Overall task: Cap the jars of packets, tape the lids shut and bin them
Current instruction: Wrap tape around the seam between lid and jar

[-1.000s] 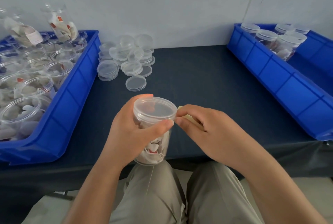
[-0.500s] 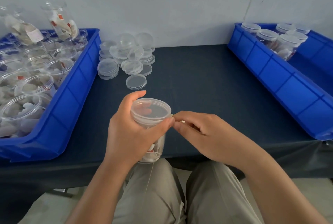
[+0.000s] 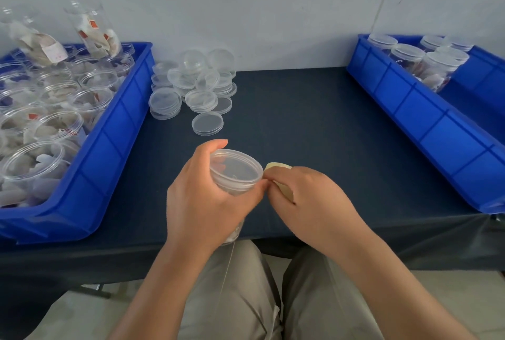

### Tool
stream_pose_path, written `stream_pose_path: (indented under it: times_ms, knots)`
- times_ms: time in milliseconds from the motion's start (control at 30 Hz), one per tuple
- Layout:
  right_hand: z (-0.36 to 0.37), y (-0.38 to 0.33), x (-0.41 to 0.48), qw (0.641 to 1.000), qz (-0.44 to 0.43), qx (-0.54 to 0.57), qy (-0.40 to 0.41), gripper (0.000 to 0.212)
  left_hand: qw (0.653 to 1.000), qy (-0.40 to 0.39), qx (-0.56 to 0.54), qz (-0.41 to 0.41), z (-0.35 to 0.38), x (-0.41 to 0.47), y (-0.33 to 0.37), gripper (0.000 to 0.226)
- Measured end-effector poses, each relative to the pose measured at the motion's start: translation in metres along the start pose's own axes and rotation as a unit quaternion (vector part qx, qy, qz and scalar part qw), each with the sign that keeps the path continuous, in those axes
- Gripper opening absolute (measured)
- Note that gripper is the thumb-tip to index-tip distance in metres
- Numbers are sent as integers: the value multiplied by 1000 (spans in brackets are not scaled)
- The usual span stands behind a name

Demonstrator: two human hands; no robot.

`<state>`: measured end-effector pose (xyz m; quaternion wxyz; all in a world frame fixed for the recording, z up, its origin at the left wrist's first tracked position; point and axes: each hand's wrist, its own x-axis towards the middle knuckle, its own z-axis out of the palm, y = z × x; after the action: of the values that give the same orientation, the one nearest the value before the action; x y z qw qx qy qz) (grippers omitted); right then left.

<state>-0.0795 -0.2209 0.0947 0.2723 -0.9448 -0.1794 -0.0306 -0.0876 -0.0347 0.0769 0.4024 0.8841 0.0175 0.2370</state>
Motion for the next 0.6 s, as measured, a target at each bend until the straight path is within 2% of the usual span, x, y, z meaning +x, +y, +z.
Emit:
stream_pose_path:
  times_ms: [133, 400, 600]
  knots:
    - [8, -6, 4, 998, 29, -41, 29, 28, 999, 14, 41, 15, 0, 3, 2, 87]
    - [15, -7, 21, 995, 15, -92, 40, 42, 997, 27, 61, 35, -6, 11, -3, 80]
    - [32, -14, 41, 992, 10, -99, 81, 30, 997, 29, 60, 28, -17, 18, -6, 72]
